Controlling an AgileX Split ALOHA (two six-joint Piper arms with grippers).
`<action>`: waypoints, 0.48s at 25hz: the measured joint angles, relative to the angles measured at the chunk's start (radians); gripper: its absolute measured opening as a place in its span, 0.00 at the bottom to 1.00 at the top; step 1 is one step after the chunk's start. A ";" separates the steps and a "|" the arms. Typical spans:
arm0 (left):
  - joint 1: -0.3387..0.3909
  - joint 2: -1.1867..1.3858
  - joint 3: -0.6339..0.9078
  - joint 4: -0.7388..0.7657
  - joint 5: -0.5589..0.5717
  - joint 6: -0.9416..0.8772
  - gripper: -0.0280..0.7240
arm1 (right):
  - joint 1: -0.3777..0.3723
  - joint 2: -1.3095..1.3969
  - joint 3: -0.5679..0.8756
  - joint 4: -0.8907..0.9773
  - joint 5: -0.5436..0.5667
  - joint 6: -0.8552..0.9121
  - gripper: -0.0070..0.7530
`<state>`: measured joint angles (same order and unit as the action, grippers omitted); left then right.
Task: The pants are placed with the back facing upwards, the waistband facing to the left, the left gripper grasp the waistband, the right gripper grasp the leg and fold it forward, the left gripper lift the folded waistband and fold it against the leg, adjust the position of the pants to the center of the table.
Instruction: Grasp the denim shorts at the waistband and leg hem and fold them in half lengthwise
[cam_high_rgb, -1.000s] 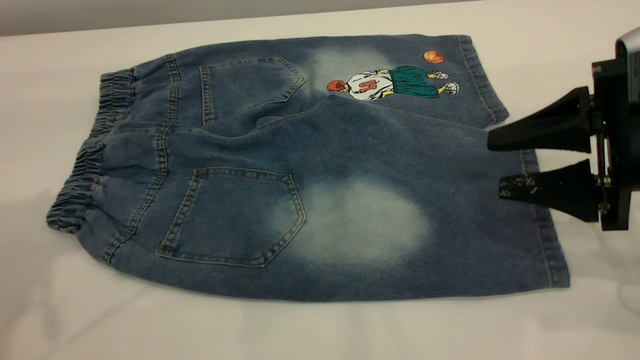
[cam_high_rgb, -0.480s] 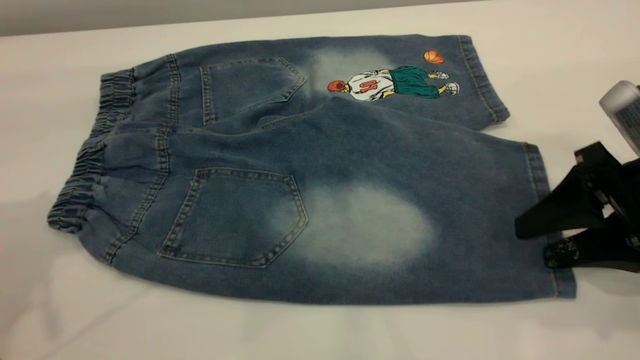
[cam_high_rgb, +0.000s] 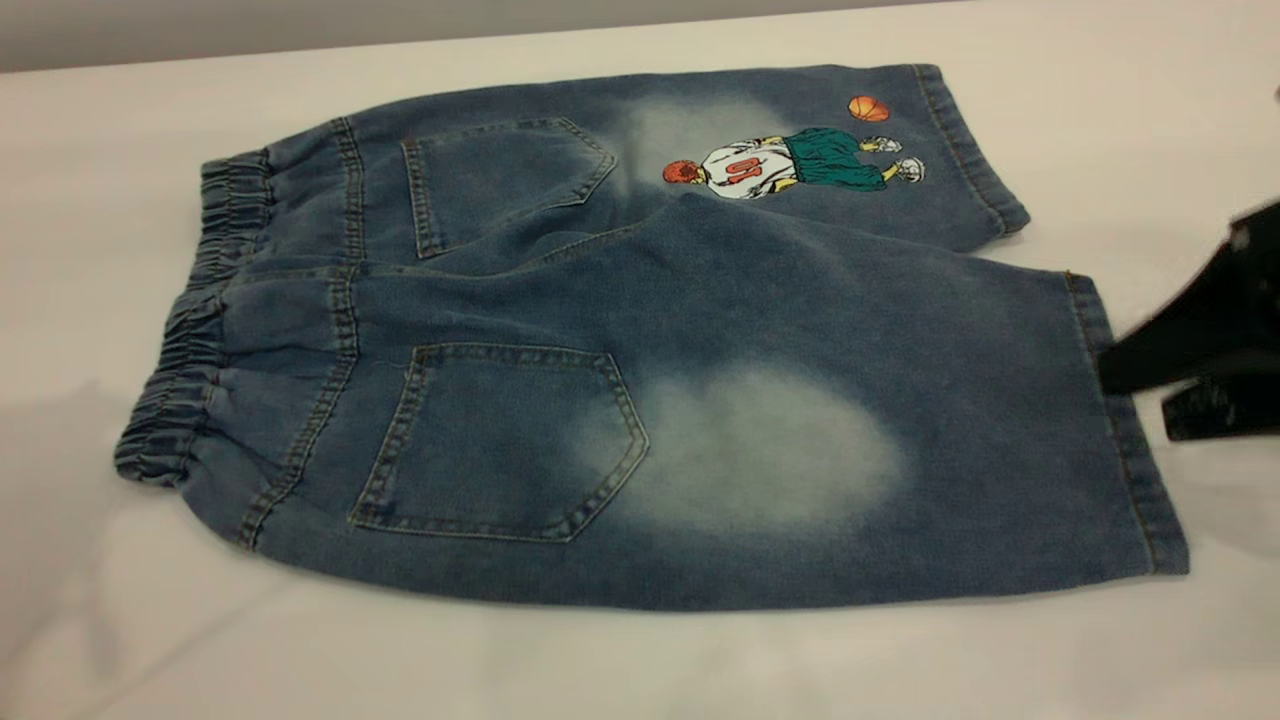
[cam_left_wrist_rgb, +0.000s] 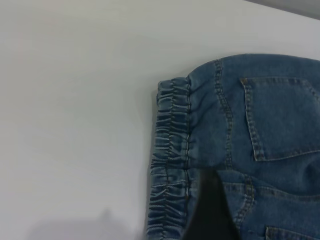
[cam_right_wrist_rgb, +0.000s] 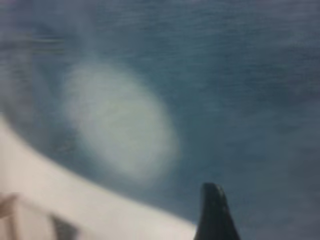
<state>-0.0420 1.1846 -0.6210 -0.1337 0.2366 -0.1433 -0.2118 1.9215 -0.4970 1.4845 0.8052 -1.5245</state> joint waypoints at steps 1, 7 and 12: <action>0.000 0.000 0.000 -0.001 0.001 0.000 0.66 | 0.000 -0.019 0.011 0.000 0.037 0.004 0.52; 0.000 0.000 0.000 -0.001 0.002 0.000 0.66 | 0.000 -0.050 0.110 0.005 0.115 -0.001 0.52; 0.000 0.000 0.000 -0.001 0.002 0.000 0.66 | 0.000 -0.042 0.135 0.040 -0.027 0.025 0.52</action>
<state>-0.0420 1.1846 -0.6210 -0.1345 0.2388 -0.1433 -0.2118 1.8798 -0.3620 1.5242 0.7782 -1.4995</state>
